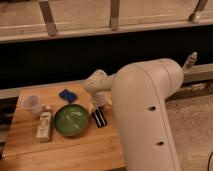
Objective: Place the eraser in the ceramic cup
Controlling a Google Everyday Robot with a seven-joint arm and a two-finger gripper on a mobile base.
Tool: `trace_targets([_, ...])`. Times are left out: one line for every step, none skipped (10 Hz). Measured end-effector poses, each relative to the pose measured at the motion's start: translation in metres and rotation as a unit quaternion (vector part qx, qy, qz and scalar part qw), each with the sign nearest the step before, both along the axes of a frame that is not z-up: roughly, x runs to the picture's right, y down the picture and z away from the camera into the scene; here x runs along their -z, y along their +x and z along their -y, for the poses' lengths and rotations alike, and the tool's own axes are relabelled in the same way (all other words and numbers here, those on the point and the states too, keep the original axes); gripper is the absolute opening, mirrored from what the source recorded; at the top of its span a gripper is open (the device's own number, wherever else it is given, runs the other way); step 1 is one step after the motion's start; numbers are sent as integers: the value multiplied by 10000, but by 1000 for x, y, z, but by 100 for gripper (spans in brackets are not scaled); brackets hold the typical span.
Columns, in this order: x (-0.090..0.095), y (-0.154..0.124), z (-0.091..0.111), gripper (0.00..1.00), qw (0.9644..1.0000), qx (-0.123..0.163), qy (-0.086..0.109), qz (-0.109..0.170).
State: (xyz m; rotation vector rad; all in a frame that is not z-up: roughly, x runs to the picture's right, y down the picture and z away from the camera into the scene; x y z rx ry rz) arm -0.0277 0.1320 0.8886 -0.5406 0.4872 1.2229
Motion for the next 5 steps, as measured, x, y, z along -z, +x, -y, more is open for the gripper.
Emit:
trace_targets([-3,-5,-2,80,10000,-51,-33,39])
trace_targets([-5,-9,-3,80,9999,-73,-53,58])
trace_targets([-6,-11,-3,80,9999,-81,-69,65])
trace_targets([-6,-14,-5,80,9999,-97,-99,71])
trace_targets([-7,-16,-7,78,9998,-104,-141,72])
